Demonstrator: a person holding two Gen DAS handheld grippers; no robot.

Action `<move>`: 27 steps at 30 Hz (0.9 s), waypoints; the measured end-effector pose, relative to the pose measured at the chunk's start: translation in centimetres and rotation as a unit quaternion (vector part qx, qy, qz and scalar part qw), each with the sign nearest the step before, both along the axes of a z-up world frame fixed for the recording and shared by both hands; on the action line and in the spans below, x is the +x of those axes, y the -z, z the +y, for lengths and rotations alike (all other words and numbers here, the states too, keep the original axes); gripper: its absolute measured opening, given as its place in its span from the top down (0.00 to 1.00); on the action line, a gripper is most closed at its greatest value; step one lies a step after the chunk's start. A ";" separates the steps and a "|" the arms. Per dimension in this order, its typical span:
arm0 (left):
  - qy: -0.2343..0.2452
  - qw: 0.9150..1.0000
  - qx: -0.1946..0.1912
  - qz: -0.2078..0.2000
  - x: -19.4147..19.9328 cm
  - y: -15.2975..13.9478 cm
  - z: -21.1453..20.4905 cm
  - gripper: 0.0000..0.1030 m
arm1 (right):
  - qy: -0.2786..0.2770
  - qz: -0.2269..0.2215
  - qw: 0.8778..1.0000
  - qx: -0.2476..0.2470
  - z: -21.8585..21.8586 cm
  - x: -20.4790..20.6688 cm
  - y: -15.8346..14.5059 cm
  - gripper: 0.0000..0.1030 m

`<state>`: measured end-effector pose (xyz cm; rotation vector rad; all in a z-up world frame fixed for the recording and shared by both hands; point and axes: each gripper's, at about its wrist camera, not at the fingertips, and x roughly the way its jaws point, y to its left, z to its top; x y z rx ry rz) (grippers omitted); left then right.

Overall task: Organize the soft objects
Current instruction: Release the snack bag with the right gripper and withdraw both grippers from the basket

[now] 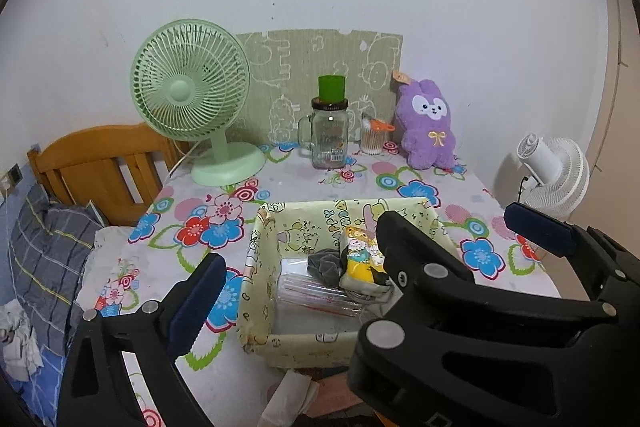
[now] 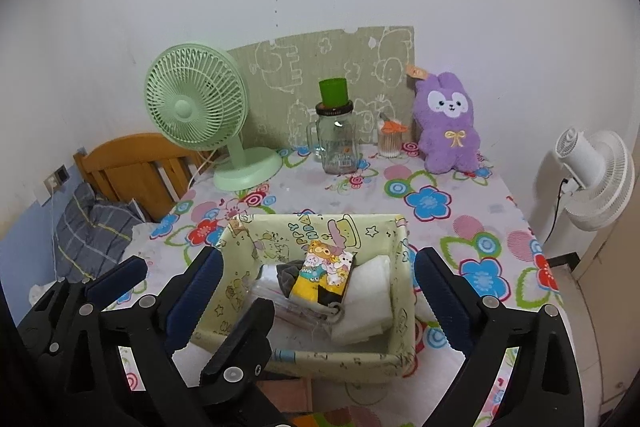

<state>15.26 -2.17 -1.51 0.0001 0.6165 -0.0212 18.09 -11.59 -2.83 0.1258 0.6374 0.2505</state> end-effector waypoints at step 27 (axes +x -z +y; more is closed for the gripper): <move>0.018 0.999 0.006 -0.050 -7.4 -1.4 -1.6 0.00 | 0.016 -0.046 0.999 -0.012 -1.8 -8.6 -2.4 0.00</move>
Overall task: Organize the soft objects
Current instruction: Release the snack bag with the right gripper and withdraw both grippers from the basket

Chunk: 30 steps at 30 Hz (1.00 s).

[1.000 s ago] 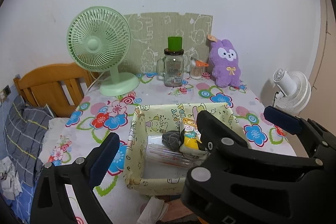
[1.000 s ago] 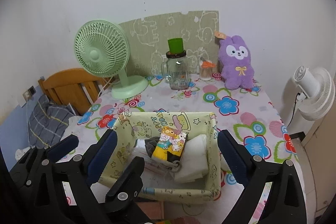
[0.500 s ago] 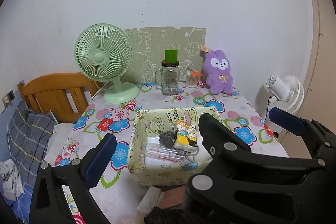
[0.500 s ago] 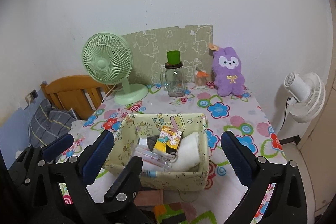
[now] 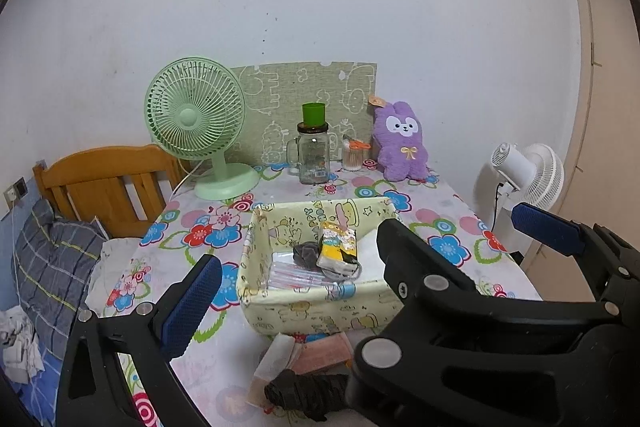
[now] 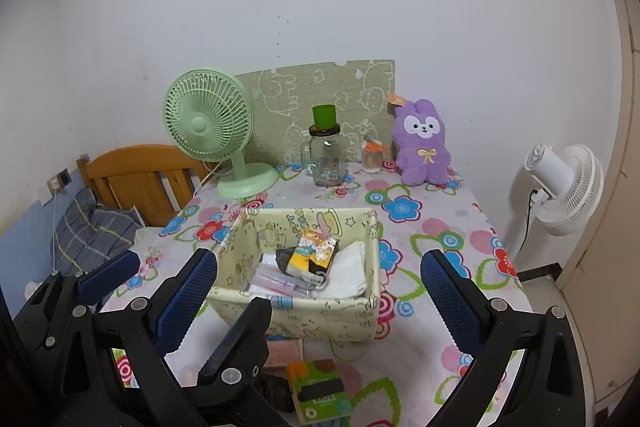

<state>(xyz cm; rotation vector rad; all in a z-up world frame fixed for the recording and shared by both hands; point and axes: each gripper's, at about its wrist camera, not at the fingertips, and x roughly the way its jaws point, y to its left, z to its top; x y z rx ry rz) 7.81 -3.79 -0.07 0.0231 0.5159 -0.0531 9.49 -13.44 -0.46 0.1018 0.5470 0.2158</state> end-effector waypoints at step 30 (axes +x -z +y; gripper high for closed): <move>0.005 0.999 -0.009 0.030 -3.4 5.1 0.2 0.00 | -0.017 0.021 0.999 -0.017 0.8 -3.8 4.6 0.00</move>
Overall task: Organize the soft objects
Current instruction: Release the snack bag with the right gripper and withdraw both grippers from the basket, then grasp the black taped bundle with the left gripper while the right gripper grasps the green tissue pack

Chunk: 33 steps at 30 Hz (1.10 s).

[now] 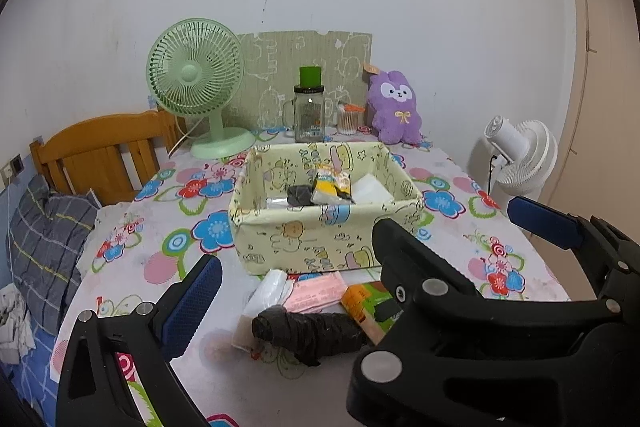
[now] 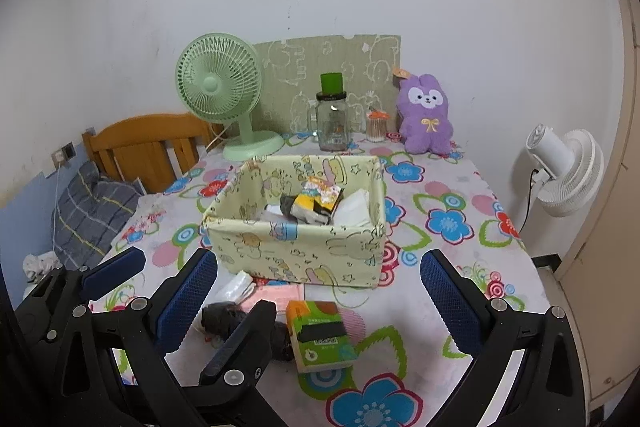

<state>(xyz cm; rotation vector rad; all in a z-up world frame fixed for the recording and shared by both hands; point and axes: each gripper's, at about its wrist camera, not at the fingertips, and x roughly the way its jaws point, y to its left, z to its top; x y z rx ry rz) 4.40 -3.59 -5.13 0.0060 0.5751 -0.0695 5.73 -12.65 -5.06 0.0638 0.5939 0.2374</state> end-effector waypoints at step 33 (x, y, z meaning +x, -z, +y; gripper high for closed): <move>0.008 0.996 -0.009 0.085 1.7 7.6 1.5 0.03 | -0.012 0.093 0.996 -0.014 1.5 2.3 8.4 0.08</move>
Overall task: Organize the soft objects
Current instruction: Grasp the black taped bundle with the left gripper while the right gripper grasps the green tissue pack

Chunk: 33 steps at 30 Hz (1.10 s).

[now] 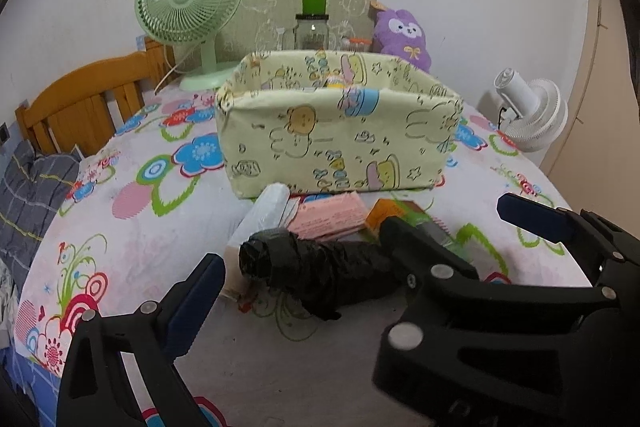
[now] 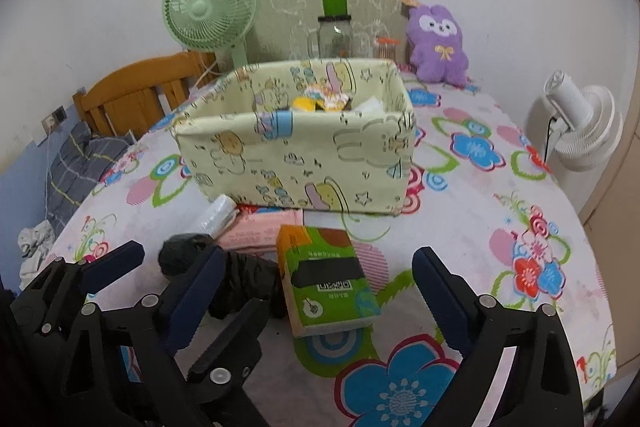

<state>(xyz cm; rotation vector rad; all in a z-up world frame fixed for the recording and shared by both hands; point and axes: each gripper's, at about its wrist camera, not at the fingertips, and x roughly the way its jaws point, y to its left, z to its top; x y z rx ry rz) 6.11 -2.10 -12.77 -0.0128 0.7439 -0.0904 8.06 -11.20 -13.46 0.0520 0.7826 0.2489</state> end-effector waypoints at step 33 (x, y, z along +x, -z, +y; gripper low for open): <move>0.006 0.999 0.033 0.034 1.6 1.9 -2.8 0.05 | 0.007 0.047 0.998 0.042 -2.9 0.9 2.7 0.50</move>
